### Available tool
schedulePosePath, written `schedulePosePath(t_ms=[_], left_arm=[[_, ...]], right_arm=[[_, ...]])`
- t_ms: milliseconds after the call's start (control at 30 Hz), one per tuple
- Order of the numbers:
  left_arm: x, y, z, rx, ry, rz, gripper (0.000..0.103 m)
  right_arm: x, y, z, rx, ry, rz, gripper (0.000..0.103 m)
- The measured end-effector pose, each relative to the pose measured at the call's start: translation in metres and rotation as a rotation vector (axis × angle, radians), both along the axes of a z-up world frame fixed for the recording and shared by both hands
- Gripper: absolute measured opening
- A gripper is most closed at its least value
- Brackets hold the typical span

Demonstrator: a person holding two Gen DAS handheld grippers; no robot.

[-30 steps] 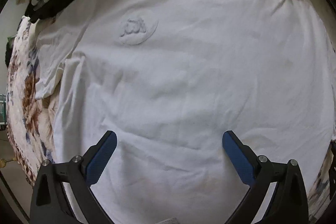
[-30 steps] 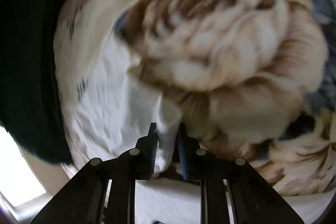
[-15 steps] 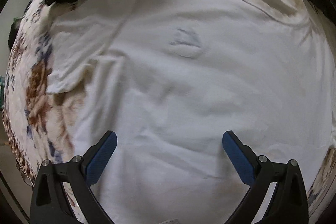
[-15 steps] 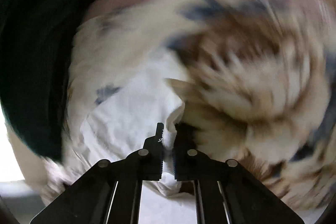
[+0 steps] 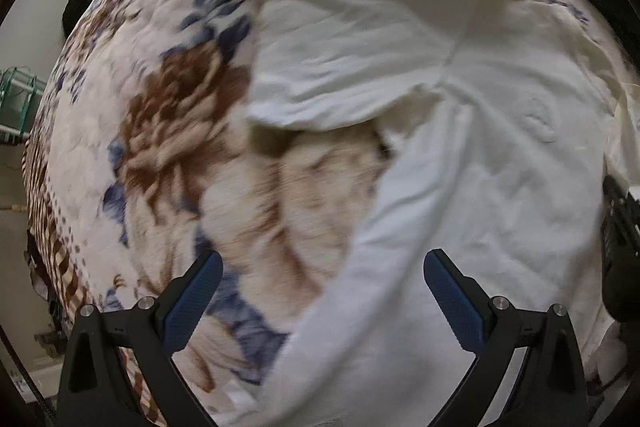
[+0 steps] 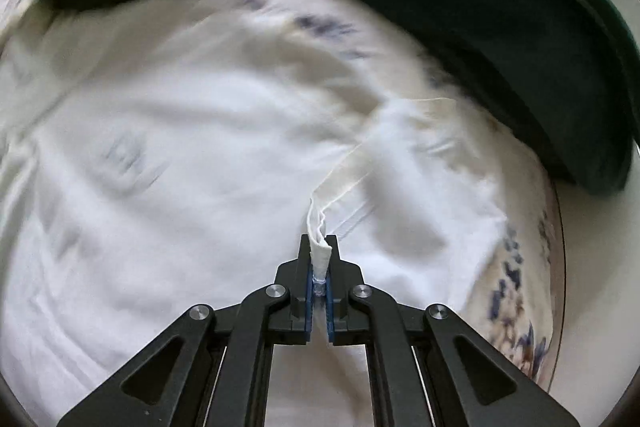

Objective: Fold small clothes

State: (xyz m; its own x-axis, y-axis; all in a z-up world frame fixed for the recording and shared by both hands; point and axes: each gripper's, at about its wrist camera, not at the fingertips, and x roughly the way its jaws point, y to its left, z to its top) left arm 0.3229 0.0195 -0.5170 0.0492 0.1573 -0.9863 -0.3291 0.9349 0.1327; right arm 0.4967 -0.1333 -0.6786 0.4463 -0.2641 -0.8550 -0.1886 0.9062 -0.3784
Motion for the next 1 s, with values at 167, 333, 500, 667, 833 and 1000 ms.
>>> schedulePosePath(t_ms=[167, 333, 500, 667, 833, 1000], left_arm=[[-0.014, 0.023, -0.004, -0.007, 0.004, 0.041, 0.103], [-0.025, 0.062, -0.005, 0.005, -0.007, 0.068, 0.103], [-0.032, 0.077, -0.004, 0.01, -0.002, 0.091, 0.103], [-0.034, 0.099, 0.0, 0.019, -0.011, 0.091, 0.103], [-0.033, 0.121, -0.007, 0.014, -0.003, 0.096, 0.103], [-0.036, 0.112, -0.006, 0.017, 0.003, 0.094, 0.103]], right_arm=[[-0.026, 0.008, 0.006, 0.186, 0.131, 0.069, 0.039], [-0.039, -0.054, 0.048, 0.494, 0.065, -0.207, 0.061], [-0.029, -0.011, 0.019, 0.07, 0.016, 0.02, 0.063], [-0.032, 0.024, -0.031, -0.282, 0.026, 0.139, 0.061], [-0.047, 0.034, -0.017, -0.259, 0.002, 0.141, 0.057], [-0.059, 0.039, -0.048, -0.47, -0.003, 0.176, 0.055]])
